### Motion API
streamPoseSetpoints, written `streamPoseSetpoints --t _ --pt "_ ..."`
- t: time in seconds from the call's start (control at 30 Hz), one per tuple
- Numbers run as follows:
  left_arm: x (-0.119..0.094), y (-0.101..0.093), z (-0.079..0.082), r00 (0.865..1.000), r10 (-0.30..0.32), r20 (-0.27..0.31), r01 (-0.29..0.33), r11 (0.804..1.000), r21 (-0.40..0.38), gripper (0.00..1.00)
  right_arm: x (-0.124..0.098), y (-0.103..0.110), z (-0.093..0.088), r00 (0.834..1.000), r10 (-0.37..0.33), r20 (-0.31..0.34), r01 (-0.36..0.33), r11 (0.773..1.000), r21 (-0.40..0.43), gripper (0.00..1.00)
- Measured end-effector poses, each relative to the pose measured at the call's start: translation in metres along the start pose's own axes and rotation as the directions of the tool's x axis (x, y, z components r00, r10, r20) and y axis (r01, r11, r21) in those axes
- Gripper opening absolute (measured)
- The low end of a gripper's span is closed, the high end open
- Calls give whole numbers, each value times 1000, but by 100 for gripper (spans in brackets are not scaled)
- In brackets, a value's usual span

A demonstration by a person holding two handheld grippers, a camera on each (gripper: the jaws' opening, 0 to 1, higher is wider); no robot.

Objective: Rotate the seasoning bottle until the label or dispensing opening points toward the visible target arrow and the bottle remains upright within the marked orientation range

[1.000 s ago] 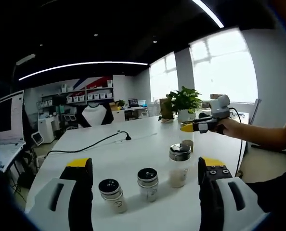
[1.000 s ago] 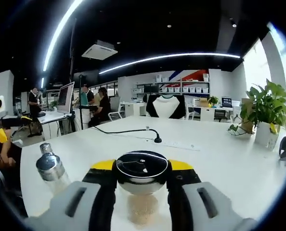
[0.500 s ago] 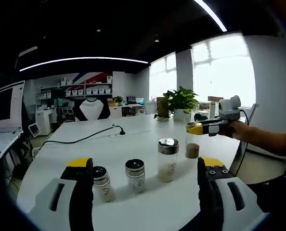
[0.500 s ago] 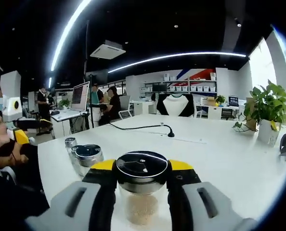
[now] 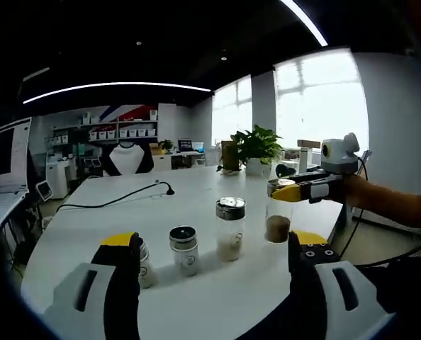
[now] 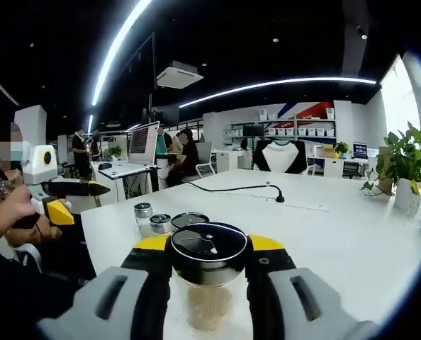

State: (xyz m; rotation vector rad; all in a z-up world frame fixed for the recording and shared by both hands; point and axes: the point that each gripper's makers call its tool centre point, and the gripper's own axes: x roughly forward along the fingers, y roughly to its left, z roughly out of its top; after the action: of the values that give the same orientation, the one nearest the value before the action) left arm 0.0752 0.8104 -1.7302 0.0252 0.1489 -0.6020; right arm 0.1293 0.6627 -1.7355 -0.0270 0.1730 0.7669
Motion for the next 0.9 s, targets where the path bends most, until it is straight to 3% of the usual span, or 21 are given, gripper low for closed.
streamPoseSetpoints --t 0.23,0.43,0.67,0.83,0.9 --pt "3 -12 -6 999 -43 -8 43 999 -6 91 2 27 9 996 87 5 -87 996 1 38" --pt "9 -23 -5 996 -90 -16 90 996 6 91 1 46 43 984 165 67 -162 986 -39 38" --pt "17 -44 14 985 -167 50 167 986 1 87 0 79 64 939 325 115 -318 945 -71 38" --pt "23 -69 12 963 -268 22 268 963 16 82 -3 95 66 913 392 108 -382 918 -107 38" --pt "25 -72 12 961 -275 29 275 961 19 80 -6 101 66 903 416 104 -403 906 -126 38"
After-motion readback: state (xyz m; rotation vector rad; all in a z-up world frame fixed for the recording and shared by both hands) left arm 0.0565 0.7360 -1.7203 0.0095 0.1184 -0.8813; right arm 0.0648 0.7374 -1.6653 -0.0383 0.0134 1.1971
